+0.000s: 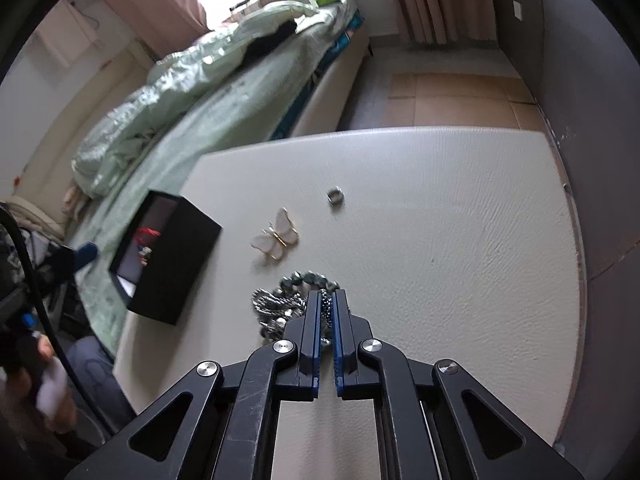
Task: Organize jewelry
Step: 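Lift the silver chain necklace up with the right gripper, then close the left gripper on the butterfly pendant while the right holds the chain, then carry the pendant and chain into the black box and open both grippers, then close the right gripper on the dark bead bracelet on the table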
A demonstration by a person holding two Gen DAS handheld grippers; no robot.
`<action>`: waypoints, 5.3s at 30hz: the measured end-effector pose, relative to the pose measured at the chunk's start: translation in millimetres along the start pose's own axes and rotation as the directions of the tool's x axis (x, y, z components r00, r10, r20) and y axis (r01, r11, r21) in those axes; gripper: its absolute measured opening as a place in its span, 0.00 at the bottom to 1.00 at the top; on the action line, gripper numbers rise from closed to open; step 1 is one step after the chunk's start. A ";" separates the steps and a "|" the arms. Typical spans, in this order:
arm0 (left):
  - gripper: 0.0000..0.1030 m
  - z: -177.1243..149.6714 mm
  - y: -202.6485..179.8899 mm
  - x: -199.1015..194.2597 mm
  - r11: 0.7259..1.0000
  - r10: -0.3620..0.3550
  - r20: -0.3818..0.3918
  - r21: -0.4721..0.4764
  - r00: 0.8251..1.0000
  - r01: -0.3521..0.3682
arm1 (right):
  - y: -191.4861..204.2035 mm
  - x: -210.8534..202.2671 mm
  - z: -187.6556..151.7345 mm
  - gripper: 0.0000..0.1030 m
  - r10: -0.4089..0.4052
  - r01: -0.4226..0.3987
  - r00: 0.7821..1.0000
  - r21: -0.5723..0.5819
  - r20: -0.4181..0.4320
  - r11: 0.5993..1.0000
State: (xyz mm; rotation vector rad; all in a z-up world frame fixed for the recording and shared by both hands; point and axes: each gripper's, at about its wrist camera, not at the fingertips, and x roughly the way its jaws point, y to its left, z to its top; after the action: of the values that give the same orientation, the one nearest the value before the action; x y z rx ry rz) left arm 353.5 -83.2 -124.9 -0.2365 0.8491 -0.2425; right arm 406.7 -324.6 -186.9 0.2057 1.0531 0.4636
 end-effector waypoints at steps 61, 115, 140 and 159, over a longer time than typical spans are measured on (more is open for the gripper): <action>0.12 25.1 -50.3 130.5 0.983 0.129 -0.235 0.155 0.963 -0.094 | -26.7 -113.5 2.5 0.06 0.121 -0.177 0.908 0.106 0.402 0.978; 0.70 7.5 139.9 -106.9 0.972 0.073 0.153 -0.230 0.985 -0.036 | 249.3 -96.9 84.5 0.06 0.223 -0.118 0.913 -0.303 0.341 0.946; 1.00 7.8 68.8 -105.6 0.996 0.033 0.200 -0.086 0.979 -0.016 | 130.1 -96.0 42.8 0.82 0.052 -0.012 0.966 -0.156 0.253 0.988; 1.00 7.6 16.2 -50.2 0.997 0.072 0.089 0.023 0.993 -0.075 | 16.7 -32.3 3.8 0.65 -0.066 0.064 0.995 0.026 0.081 0.998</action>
State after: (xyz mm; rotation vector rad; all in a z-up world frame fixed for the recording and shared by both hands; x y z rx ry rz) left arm 329.2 -51.8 -89.4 -0.1900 0.7653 -0.1729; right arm 392.3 -324.5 -153.4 0.2092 0.9821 0.3814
